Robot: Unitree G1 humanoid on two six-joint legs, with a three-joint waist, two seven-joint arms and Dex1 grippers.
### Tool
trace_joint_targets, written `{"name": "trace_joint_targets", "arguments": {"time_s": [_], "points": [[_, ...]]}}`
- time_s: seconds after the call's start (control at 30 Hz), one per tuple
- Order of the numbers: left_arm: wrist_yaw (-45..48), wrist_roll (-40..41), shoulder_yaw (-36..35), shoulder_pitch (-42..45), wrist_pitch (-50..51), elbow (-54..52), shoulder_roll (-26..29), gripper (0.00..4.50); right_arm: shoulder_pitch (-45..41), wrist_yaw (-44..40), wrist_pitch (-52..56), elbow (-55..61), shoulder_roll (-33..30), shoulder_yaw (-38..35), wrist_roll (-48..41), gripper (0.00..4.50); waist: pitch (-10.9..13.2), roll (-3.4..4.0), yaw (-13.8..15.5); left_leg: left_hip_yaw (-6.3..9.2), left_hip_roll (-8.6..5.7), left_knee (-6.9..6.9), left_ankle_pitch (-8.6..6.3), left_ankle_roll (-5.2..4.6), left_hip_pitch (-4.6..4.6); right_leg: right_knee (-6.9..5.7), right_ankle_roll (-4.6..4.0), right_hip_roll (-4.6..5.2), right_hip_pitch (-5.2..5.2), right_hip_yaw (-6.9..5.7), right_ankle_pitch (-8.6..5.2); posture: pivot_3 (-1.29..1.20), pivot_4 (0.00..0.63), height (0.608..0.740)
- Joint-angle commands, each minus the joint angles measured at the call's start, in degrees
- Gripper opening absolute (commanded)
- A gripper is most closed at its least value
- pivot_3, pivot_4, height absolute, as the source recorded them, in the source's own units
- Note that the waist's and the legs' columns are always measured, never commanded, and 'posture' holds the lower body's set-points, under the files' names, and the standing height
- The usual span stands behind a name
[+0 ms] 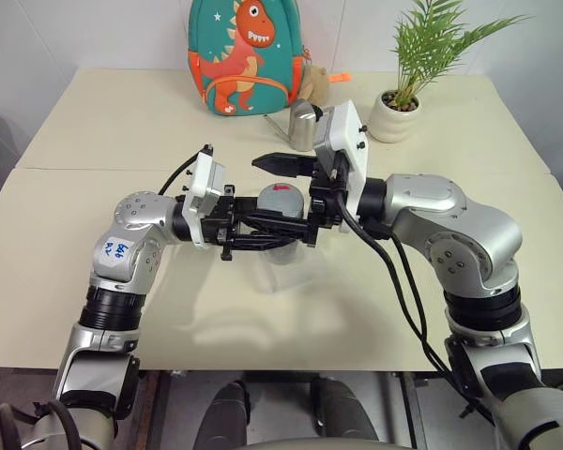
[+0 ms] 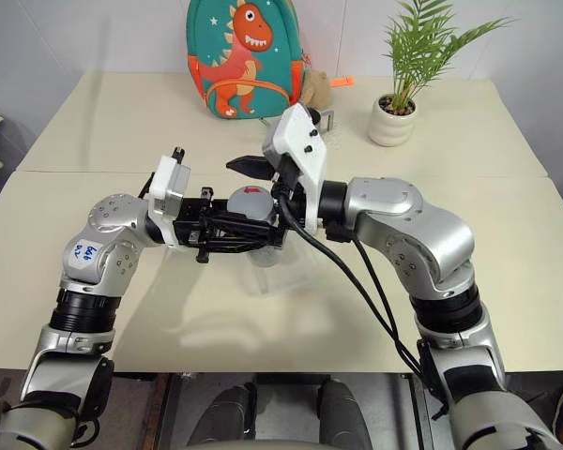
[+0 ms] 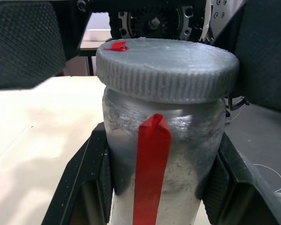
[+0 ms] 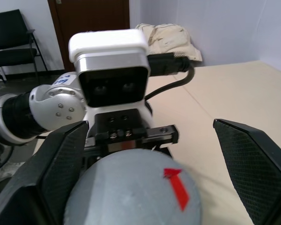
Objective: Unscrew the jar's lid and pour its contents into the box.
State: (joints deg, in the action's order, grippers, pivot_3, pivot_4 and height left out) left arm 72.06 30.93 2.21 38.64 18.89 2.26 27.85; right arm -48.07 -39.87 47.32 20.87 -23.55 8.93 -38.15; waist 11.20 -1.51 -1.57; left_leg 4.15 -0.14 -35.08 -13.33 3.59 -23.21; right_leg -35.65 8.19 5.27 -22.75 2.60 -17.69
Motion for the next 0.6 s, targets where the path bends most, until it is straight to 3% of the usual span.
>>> {"name": "trace_joint_targets", "arguments": {"time_s": [0.03, 0.6], "points": [[-0.18, 0.69, -0.82, -0.03, -0.09, -2.30, 0.47, 1.97, -0.62, -0.21, -0.56, 1.37, -0.66, -1.74, 0.01, 4.47, 0.00, 0.00, 0.00, 0.00, 0.00, 0.00, 0.00, 0.00, 0.00, 0.00, 0.00, 0.01, 0.00, 0.00, 0.00, 0.00, 0.150, 0.740], [0.19, 0.37, -0.28, 1.44, -0.86, -0.06, -0.03, 1.97, 3.20, 1.56, 3.44, 5.61, -8.78, -7.15, -1.67, 4.47, 0.00, 0.00, 0.02, 0.00, 0.00, 0.00, 0.00, 0.00, 0.00, 0.02, 0.00, 0.01, 0.00, 0.00, 0.00, 0.00, 0.150, 0.740]]}}
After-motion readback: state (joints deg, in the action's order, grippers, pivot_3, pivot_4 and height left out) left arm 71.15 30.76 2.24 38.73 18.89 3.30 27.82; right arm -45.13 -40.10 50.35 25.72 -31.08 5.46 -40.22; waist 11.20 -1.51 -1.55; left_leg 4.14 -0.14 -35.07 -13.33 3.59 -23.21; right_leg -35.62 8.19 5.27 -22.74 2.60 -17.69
